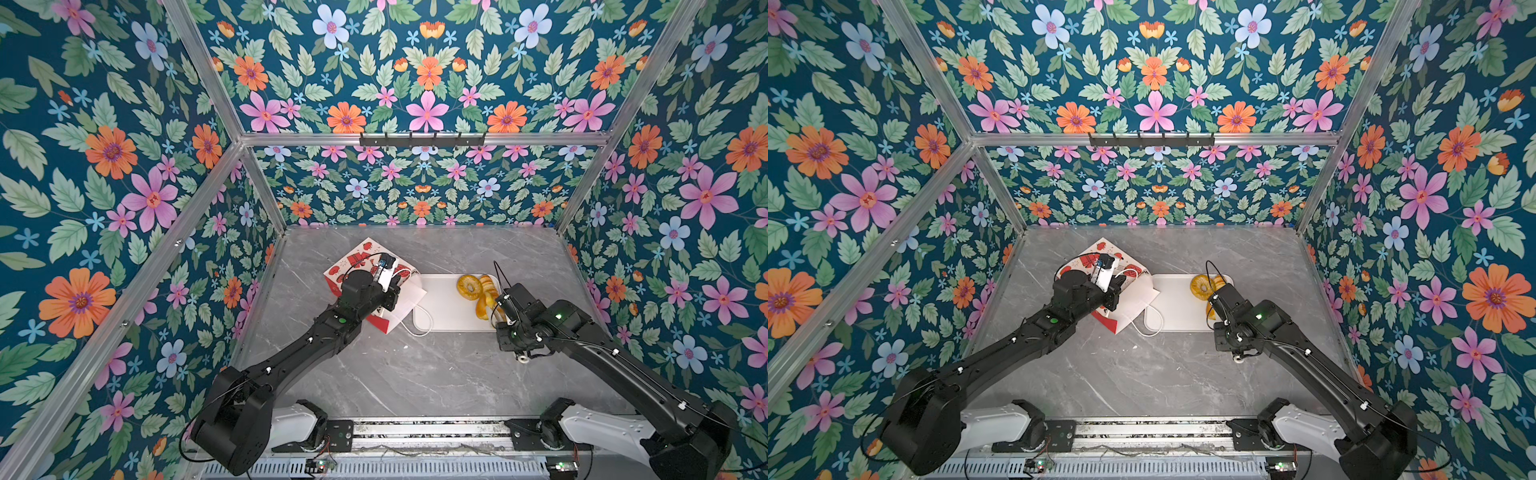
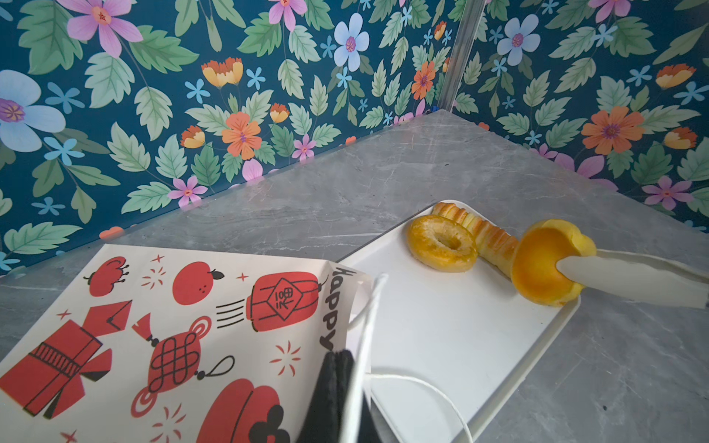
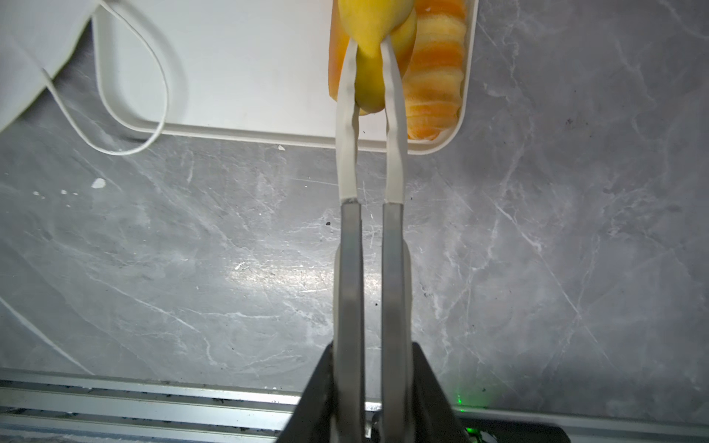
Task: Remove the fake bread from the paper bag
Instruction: 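Pull the yellow bread out of the bag onto the tray with the right gripper, then release the yellow bread on the tray and draw the tongs back with the right gripper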
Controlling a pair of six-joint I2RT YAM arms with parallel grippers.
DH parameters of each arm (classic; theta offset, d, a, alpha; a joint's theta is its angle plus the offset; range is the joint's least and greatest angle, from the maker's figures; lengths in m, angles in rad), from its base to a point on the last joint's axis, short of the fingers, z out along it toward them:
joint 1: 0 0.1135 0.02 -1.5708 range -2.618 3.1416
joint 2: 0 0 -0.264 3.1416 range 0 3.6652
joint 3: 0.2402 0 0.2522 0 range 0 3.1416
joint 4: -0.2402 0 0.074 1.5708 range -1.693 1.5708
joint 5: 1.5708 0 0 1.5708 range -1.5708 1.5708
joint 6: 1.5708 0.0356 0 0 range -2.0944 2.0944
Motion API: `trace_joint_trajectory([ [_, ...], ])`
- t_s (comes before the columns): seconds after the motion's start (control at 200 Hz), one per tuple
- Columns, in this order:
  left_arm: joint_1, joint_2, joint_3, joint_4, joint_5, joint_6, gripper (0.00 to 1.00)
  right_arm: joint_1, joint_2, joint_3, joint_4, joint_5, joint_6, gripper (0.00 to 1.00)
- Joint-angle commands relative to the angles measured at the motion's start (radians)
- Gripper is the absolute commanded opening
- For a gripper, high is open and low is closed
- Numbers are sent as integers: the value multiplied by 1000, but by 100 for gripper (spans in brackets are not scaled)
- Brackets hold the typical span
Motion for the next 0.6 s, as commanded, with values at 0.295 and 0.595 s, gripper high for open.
trace_joint_trajectory([
  [0.295,1,-8,-40,94,32,-13,0,5,126,1,55,72,8,24],
  [0.595,2,-22,-54,96,22,-11,0,86,226,27,104,71,32,29],
])
